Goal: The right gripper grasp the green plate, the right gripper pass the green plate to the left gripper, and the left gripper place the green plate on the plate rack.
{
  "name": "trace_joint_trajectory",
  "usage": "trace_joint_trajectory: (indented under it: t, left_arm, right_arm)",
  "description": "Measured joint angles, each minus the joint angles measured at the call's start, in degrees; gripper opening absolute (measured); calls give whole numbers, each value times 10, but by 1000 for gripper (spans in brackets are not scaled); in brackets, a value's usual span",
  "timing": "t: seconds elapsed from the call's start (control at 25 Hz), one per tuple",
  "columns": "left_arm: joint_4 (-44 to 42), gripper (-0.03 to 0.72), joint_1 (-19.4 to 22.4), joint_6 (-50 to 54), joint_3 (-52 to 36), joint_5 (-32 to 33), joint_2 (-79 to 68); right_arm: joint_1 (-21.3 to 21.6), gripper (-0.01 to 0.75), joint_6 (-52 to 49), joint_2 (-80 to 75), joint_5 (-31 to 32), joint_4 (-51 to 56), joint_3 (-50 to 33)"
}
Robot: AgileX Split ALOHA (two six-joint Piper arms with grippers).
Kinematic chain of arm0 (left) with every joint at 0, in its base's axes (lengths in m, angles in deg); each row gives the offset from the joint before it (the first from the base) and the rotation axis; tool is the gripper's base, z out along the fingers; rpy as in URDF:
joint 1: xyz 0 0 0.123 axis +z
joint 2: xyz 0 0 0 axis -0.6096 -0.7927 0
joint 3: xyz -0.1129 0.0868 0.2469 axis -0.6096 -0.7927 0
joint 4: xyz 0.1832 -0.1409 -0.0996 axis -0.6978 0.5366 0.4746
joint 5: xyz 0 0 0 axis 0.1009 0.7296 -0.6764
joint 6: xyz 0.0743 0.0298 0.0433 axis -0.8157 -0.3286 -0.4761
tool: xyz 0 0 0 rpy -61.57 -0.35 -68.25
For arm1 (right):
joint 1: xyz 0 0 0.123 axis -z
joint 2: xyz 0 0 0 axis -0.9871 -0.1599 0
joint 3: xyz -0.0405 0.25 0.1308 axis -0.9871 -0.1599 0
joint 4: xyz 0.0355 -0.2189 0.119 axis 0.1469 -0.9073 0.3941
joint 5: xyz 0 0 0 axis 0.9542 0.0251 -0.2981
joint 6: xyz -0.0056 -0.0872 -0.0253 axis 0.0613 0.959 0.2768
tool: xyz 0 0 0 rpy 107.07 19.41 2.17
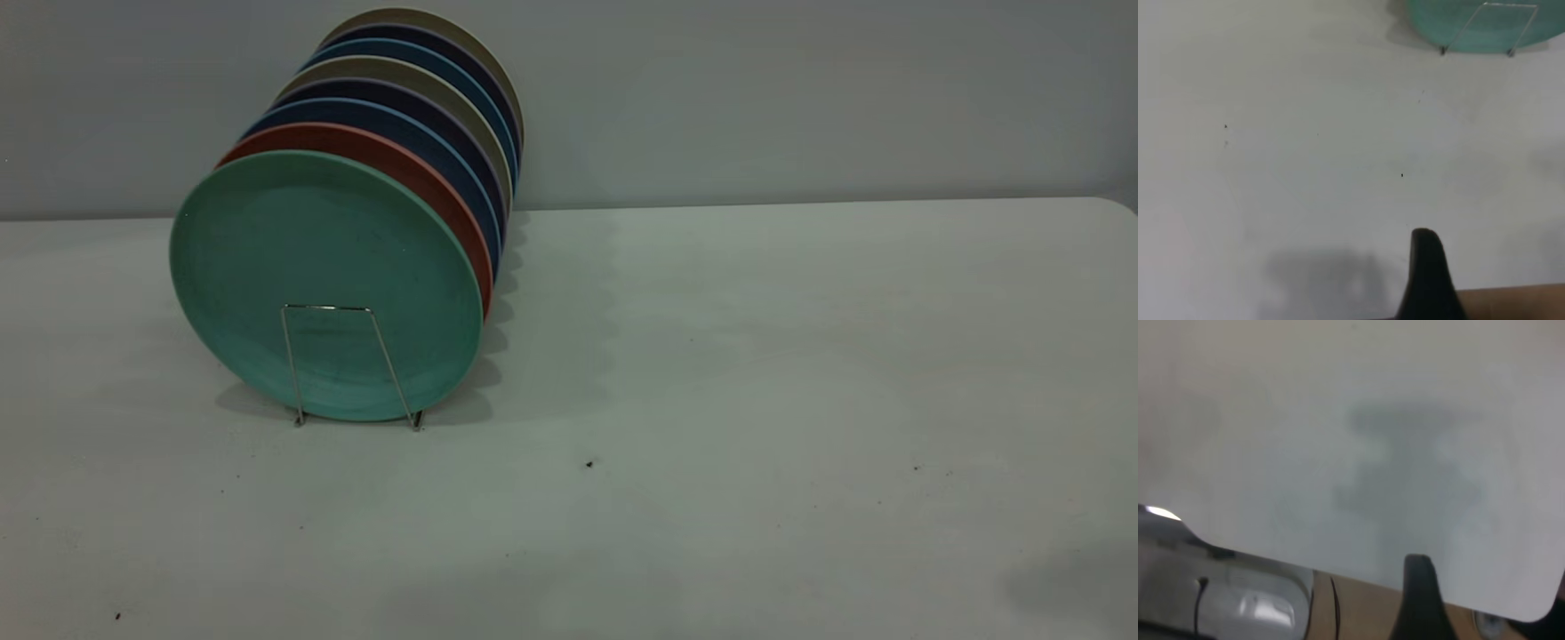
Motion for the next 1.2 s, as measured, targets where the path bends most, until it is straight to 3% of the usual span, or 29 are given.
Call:
trace_joint_trajectory:
  t: [0.28,0.6,0.84,1.2]
  left_arm:
    - [0,540,0,7,-76,59,152]
    - [-1,540,0,6,-147,64,273]
    - [-2,540,0,-1,-156,70,356]
    - [-1,540,-2,-9,-178,60,377]
  right_arm:
    - [0,554,24,236,2,15,-102]
    - [0,554,41,476,-17,28,-240]
    - [0,554,42,544,-47,32,-324]
    - [0,554,42,555,-53,42,-337]
